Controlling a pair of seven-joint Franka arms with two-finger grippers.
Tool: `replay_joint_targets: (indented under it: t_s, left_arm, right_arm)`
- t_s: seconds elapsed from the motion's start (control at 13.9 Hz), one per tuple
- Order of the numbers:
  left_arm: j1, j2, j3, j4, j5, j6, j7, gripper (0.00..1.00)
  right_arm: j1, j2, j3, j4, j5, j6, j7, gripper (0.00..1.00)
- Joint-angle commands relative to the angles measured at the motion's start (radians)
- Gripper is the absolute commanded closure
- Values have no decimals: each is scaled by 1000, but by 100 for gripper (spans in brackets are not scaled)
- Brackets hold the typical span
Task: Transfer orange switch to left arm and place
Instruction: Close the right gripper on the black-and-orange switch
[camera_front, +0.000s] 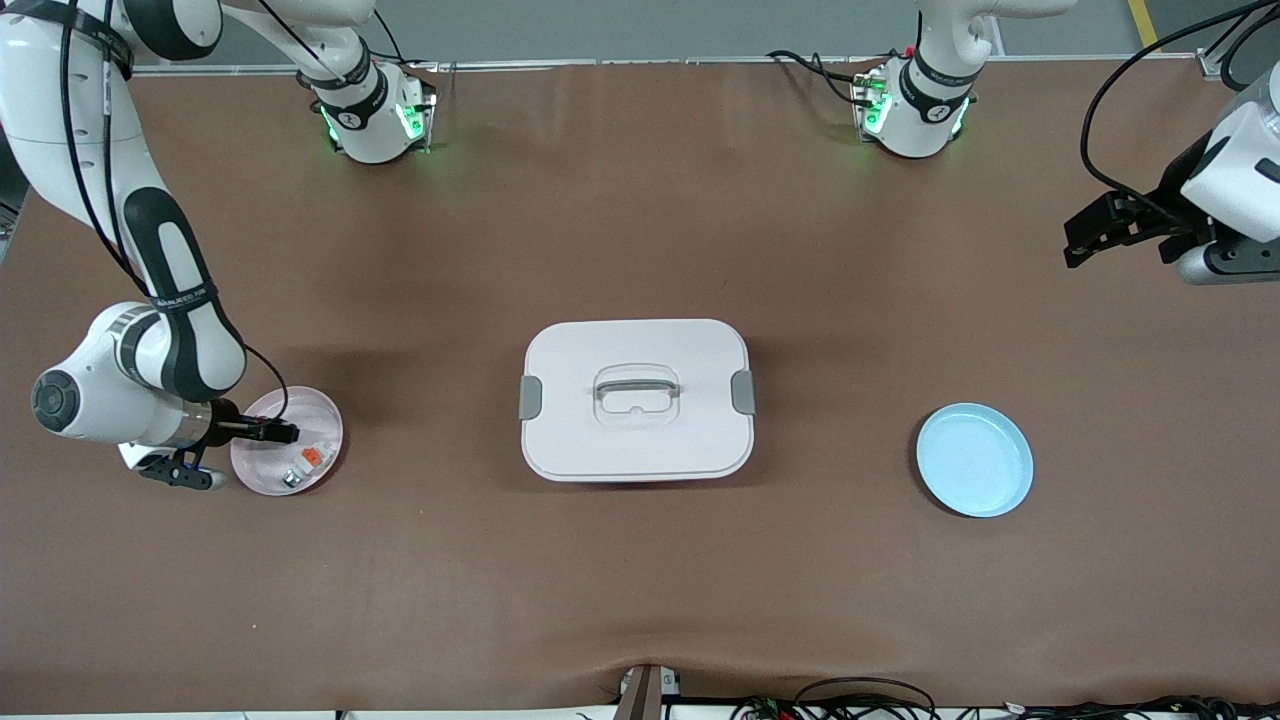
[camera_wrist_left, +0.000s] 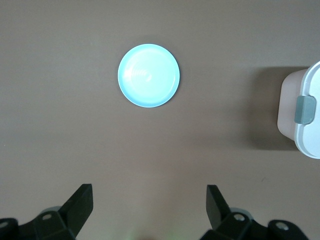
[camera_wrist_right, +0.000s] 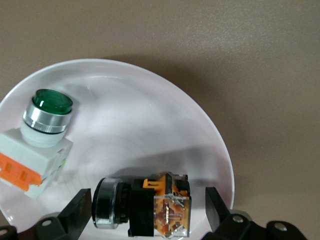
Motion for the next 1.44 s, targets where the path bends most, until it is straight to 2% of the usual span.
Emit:
replay_joint_targets:
  t_s: [0.0,0.22,0.29,0.57,0.65,0.86,1.08,1.29,1.36]
  left_arm:
    - [-3,2,-1,16,18,-17,1,0]
    - [-4,2,-3,16,18,-17,-1,0]
    - [-4,2,-3,15,18,-17,-1,0]
    - [-4,2,-12,13,18,-18,-4,0]
    - [-4,2,-12,13,18,-18,-4,0]
    - [-6,4,-14,15,18,-18,-5,0]
    - [-9,5,-15,16,18,-17,-7,0]
    - [-9,5,-15,16,18,-17,-7,0]
    - [-7,5,-15,16,18,-17,-7,0]
  right_arm:
    - [0,-5,2,-6,14,-3,-12,0]
    - [0,-5,2,-6,16,-5,-13,0]
    - [0,-7,2,-6,16,-6,-13,15]
    - [-5,-10,10,-5,37,-34,-13,97]
    - [-5,-10,10,-5,39,-34,-12,100]
    - [-5,-10,10,-2,62,-46,-12,100]
    - [-2,-17,16,16,71,-116,-1,100]
    - [0,-34,16,55,227,-256,52,100]
    - [1,-37,14,82,238,-331,126,100]
